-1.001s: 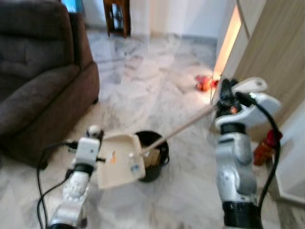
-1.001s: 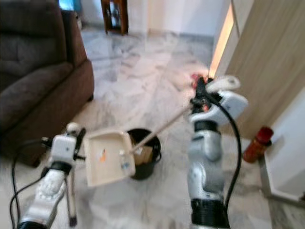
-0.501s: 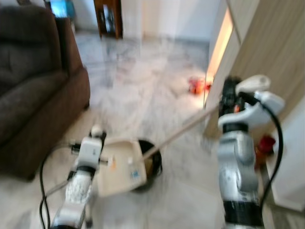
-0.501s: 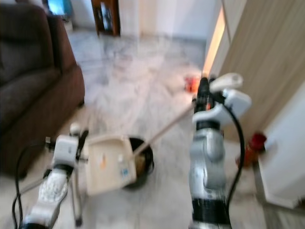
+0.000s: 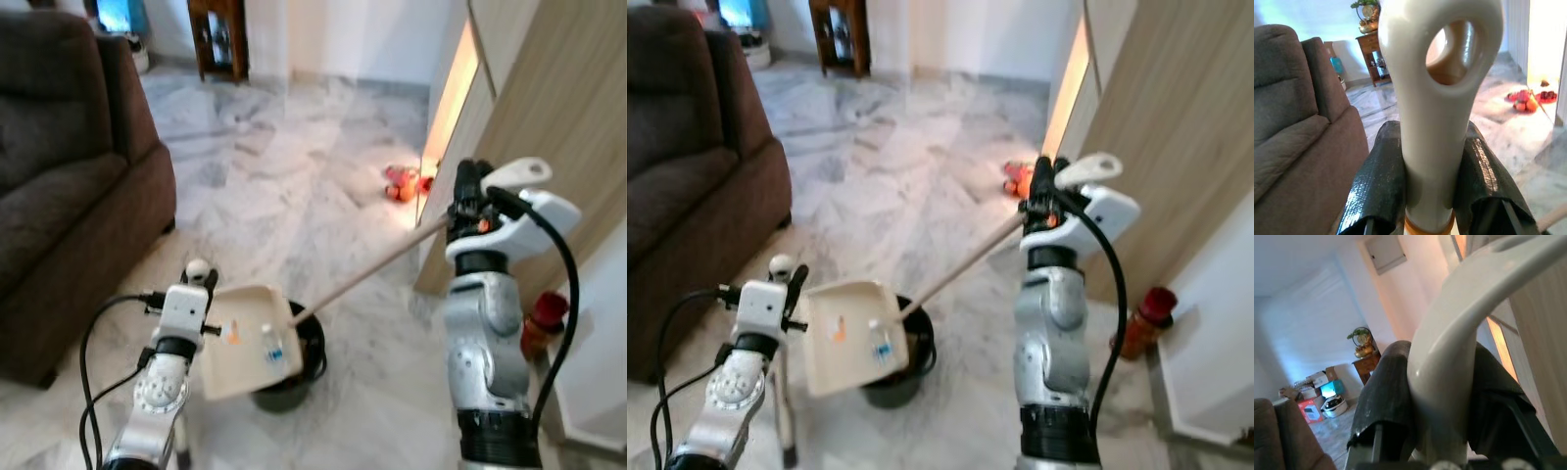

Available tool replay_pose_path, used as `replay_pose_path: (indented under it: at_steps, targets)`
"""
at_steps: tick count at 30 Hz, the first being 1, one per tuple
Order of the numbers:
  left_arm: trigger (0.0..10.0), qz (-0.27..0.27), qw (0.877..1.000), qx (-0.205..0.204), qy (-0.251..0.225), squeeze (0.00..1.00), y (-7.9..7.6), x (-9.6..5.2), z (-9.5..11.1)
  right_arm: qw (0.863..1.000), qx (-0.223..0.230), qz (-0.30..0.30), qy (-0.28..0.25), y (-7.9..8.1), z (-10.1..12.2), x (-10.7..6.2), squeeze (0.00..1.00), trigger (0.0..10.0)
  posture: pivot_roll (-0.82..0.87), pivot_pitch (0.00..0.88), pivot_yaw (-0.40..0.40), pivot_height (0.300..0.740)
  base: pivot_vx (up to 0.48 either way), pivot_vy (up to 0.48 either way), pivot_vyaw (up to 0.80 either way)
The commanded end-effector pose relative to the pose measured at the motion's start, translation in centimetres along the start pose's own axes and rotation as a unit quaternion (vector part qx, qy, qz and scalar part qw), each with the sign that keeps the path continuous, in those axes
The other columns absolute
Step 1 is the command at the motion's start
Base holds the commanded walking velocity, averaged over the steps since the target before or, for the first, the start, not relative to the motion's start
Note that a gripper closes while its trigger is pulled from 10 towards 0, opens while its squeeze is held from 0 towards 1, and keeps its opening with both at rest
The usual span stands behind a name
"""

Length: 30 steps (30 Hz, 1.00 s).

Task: Sweep floor

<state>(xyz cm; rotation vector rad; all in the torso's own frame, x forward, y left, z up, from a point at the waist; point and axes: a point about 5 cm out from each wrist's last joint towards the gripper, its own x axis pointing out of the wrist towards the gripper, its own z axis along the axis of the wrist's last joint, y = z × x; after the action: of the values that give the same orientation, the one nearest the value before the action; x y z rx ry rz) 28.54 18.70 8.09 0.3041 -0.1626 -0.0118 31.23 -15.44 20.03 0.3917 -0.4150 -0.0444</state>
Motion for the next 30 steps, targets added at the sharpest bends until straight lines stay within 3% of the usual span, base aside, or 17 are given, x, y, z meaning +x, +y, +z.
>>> replay_pose_path:
  at_steps: [1, 18, 30]
  targets:
    - [10.0, 0.004, 1.000, 0.017, -0.020, 0.00, 0.7, 0.4, 0.7, 0.999, 0.021, 0.022, -0.042, 1.5, 1.6, 0.5, 0.00, 10.0, 0.07, 0.000, -0.030, 0.740, 0.311, 0.000, 0.00]
    - [10.0, 0.005, 1.000, 0.015, -0.021, 0.00, 0.7, 0.4, 0.7, 0.999, 0.019, 0.027, -0.041, 1.8, 1.6, 0.5, 0.00, 10.0, 0.07, 0.000, -0.033, 0.740, 0.312, 0.000, 0.00]
    - [10.0, 0.002, 1.000, 0.012, -0.024, 0.00, 0.6, 0.3, 0.7, 0.997, -0.002, 0.046, -0.055, 2.7, 1.8, 0.3, 0.00, 10.0, 0.07, 0.000, -0.034, 0.740, 0.000, 0.000, 0.00]
